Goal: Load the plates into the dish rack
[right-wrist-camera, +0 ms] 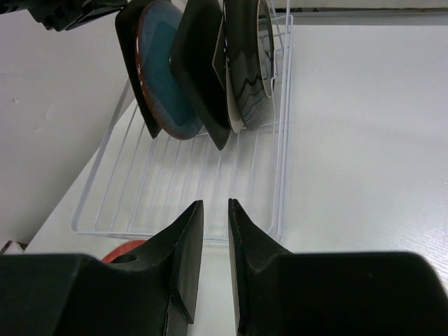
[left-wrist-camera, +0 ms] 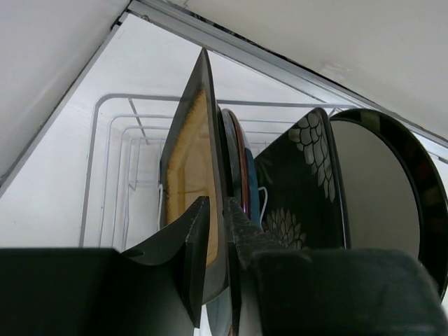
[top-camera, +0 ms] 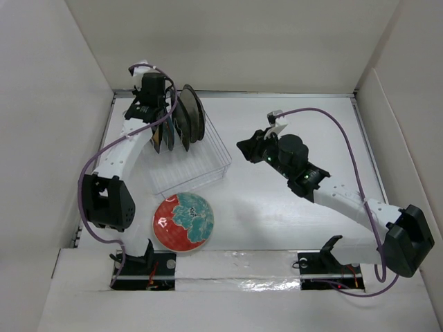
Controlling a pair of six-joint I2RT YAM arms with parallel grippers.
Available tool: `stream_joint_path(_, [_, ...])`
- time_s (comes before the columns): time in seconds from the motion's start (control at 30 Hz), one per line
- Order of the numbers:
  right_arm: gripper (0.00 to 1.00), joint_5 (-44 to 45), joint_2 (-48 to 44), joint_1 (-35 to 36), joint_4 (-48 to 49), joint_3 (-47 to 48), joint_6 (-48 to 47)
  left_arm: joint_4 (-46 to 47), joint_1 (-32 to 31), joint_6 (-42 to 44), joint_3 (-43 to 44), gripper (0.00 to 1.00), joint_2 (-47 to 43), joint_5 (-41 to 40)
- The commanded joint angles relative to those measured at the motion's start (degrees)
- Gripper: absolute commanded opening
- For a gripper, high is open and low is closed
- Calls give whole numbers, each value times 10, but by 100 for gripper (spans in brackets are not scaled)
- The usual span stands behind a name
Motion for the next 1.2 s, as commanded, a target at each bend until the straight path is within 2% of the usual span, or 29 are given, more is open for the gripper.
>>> stream_joint_path(0.0, [27,-6,7,5,25,14,-3,-39,0,-3,-49,11,-22,20])
stream_joint_path(0.3, [27,1,4,5,27,14,-2,-14,0,-11,-156,9,-80,31])
stream_joint_path(0.5, [27,8,-6,10,20,15,-8,-13,0,-15,-148,28,-101,38])
stream_joint_path(0.53, [27,13,-12,10,15,15,-9,-13,0,-16,-146,38,-116,39])
stream_joint_path(0.6, [27,15,-24,15,11,13,-10,1,0,-17,-141,47,-134,43])
stream_joint_path(0.63, [21,9,-38,16,11,9,-8,7,0,-15,-134,55,-149,43])
stream_joint_path(0.73, [0,-6,-70,38,8,-16,4,7,0,-19,-119,57,-173,27])
stream_joint_path(0.87, [0,-6,-127,84,-8,-76,11,66,0,-34,-158,57,-255,44])
stream_joint_path(0.97, [0,-65,-133,116,-32,-101,33,74,0,-46,-178,53,-293,75])
stream_joint_path(1.0, [1,-76,-123,128,-37,-118,46,74,0,-46,-193,51,-303,93])
stream_joint_path(1.03, [15,-91,-115,157,-38,-129,54,73,0,-48,-200,46,-310,99])
stream_joint_path(1.1, [33,-95,-78,184,-29,-157,84,60,0,-53,-233,41,-337,107])
stream_joint_path(1.13, [50,-96,-60,196,-11,-164,97,60,0,-60,-248,34,-364,111])
stream_joint_path(1.17, [56,-100,-43,211,2,-169,110,63,0,-65,-266,32,-379,115])
